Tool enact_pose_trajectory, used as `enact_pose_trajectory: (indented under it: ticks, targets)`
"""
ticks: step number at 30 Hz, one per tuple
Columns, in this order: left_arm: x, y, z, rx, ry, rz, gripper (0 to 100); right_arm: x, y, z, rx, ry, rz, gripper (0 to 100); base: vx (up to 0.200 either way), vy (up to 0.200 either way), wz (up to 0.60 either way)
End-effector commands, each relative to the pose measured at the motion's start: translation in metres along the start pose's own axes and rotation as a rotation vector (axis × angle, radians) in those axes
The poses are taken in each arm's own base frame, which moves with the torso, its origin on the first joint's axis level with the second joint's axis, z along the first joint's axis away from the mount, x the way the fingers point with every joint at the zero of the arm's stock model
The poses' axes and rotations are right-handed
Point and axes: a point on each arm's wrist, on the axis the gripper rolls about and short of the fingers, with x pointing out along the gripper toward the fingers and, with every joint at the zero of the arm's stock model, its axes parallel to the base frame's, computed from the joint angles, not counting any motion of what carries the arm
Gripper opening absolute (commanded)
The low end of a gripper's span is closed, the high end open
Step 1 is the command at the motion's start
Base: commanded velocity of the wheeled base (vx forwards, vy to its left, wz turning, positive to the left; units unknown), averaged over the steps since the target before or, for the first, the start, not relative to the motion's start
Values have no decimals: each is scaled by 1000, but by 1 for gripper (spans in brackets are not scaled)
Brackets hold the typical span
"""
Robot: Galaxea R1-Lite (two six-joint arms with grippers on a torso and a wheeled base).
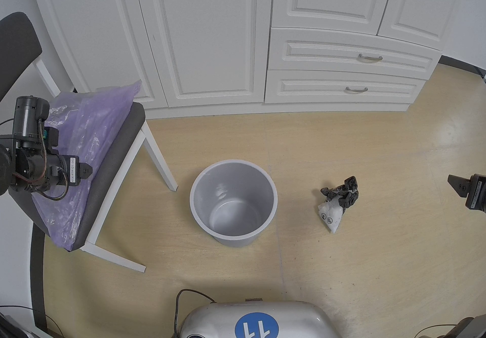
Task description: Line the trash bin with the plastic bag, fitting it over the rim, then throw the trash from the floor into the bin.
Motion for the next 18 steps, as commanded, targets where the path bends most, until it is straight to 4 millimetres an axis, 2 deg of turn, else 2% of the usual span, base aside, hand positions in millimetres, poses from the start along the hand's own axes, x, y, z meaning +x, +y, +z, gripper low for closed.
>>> enact_pose_trajectory:
  ticks: [1,7,8,11,16,18]
  targets:
    - [-17,3,10,-8,-66,-7,100,-1,-1,0,3,-6,2,100,0,0,0]
    - [-28,-8,13,20,-96,-46,100,-1,-1,0,1,-4,4,100,0,0,0]
    - [-28,-21,12,48,-97,-76,100,-1,-1,0,-1,-4,4,100,0,0,0]
    - [-27,-36,13,124,-99,-78,100,-1,-1,-2,-17,3,3,100,0,0,0]
    - [-28,-70,11,358,-123,23,100,0,-1,-4,-25,12,8,100,0,0,0]
    - [-28,-70,11,358,-123,23,100,0,-1,-4,-25,12,8,100,0,0,0]
